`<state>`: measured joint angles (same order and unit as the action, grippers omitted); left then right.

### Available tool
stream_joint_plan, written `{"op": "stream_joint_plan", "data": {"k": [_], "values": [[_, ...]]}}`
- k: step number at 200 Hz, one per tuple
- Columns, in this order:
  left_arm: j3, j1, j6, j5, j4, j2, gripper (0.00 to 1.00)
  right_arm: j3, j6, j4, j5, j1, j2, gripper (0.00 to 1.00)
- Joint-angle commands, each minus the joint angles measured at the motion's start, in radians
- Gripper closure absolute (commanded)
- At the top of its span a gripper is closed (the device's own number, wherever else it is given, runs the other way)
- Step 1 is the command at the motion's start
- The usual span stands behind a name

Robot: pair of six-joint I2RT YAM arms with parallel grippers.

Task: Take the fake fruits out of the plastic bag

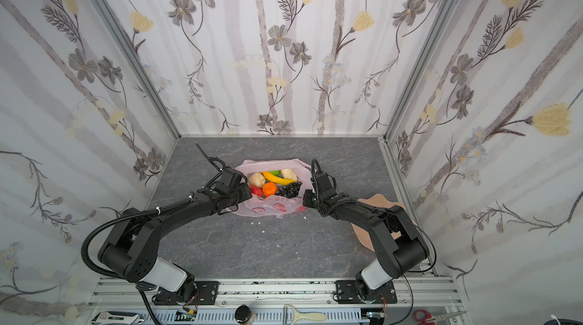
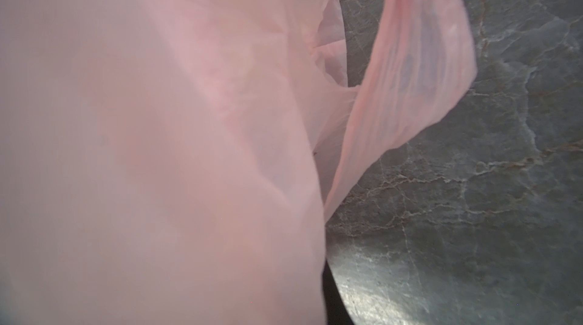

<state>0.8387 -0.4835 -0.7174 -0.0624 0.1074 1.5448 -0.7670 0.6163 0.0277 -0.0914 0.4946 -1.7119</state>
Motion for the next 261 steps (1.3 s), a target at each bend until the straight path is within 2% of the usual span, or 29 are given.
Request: {"op": "stream_joint_plan", "data": {"k": [1,12,25,53,104,120,139,184,216,245,261], "values": [[-0.032,0.018,0.017,0.02,-0.023,-0.005,0.7,-0.007,0.0,0.088,-0.052,-0.037,-0.02,0.88],[-0.073,0.043,0.02,0.02,-0.042,-0.031,0.86,-0.014,0.0,0.124,-0.098,-0.072,-0.047,0.9],[-0.135,0.095,0.021,0.062,-0.092,-0.074,1.0,-0.032,0.005,0.168,-0.137,-0.101,-0.087,0.92],[-0.198,0.204,0.041,0.174,-0.178,-0.129,1.0,-0.165,-0.002,0.17,-0.187,-0.107,-0.198,0.99],[-0.145,0.326,0.058,0.274,-0.296,-0.136,1.0,-0.399,-0.016,0.177,-0.188,-0.094,-0.338,1.0],[-0.143,0.315,0.066,0.289,-0.329,-0.147,1.0,-0.41,-0.017,0.177,-0.19,-0.084,-0.343,1.0],[-0.158,0.248,0.097,0.248,-0.315,-0.16,1.0,-0.385,-0.025,0.159,-0.165,-0.06,-0.322,1.0],[-0.3,0.129,0.074,0.147,-0.308,-0.195,1.0,-0.223,0.0,0.164,-0.13,-0.049,-0.249,1.0],[-0.339,0.117,0.07,0.137,-0.319,-0.209,1.0,-0.18,0.009,0.169,-0.132,-0.049,-0.254,1.0],[-0.325,0.116,0.076,0.132,-0.324,-0.22,1.0,-0.213,0.012,0.138,-0.11,-0.052,-0.28,1.0],[-0.316,0.117,0.078,0.129,-0.324,-0.216,1.0,-0.242,0.018,0.107,-0.105,-0.05,-0.283,0.95]]}}
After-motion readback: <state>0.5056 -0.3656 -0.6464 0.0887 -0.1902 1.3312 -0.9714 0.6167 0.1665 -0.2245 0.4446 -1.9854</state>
